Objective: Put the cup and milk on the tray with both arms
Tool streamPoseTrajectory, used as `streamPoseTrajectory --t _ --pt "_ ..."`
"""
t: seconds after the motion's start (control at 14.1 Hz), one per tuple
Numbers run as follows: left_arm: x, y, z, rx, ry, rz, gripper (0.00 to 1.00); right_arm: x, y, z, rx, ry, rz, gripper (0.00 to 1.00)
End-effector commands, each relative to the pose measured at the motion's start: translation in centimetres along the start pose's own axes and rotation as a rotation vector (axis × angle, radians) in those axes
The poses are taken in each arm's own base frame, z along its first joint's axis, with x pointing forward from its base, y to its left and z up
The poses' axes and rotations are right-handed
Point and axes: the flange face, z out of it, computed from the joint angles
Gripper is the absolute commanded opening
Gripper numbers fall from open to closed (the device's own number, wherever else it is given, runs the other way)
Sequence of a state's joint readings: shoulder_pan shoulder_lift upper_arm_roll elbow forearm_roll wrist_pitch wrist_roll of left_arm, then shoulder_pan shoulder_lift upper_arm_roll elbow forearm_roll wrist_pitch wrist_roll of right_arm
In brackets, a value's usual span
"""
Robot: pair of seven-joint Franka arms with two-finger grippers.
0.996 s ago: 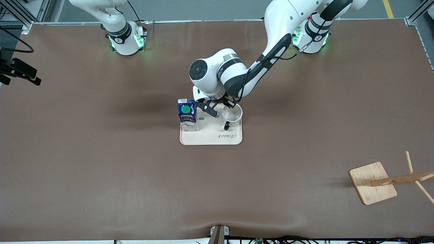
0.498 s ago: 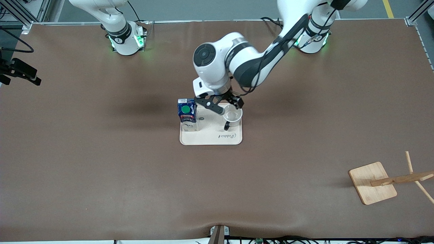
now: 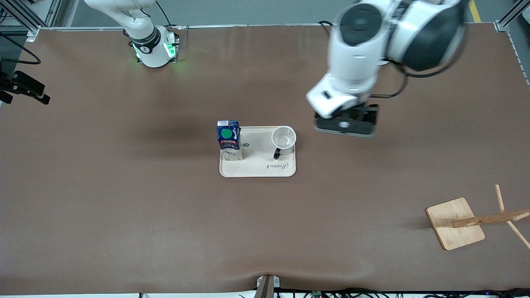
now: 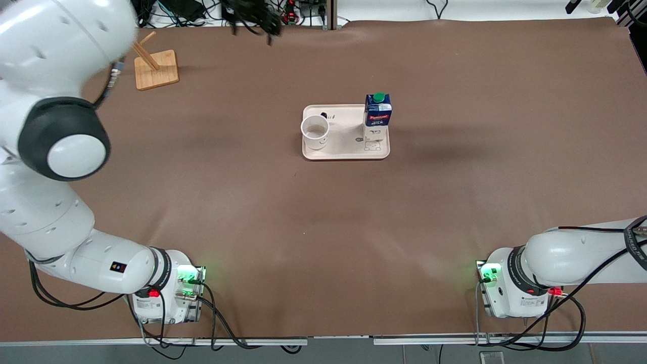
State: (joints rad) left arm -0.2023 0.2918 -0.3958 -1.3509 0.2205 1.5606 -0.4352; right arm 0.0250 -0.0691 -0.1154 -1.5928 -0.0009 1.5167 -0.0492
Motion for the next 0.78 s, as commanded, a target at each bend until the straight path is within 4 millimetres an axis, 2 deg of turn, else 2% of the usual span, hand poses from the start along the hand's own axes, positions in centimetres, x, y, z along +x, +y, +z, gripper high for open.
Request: streamPoseTrajectory --t 0.0,0.28,0.5,0.57,0.71 --pt "-0.8 -9.5 -2.5 -0.062 -0.028 -0.187 1.0 0.1 0.4 -0.4 0.015 0.005 0.001 1.0" --pt "-2.1 -17.9 -4.2 -0.035 -0.052 -0.311 1.0 0.1 0.4 -0.2 0.015 0.002 0.001 1.0" --pt "-2.9 -21.2 -4.7 -0.018 -0.042 -0.364 1.0 0.1 0.4 -0.2 0.015 0.002 0.001 1.0" --pt "-3.2 -21.6 -4.9 -0.01 -0.037 -0.352 1.0 0.1 0.5 -0.2 0.015 0.002 0.002 1.0" --pt "-3.7 -23.8 -5.2 -0.01 -0.03 -0.332 1.0 0.1 0.4 -0.2 0.015 0.002 0.001 1.0"
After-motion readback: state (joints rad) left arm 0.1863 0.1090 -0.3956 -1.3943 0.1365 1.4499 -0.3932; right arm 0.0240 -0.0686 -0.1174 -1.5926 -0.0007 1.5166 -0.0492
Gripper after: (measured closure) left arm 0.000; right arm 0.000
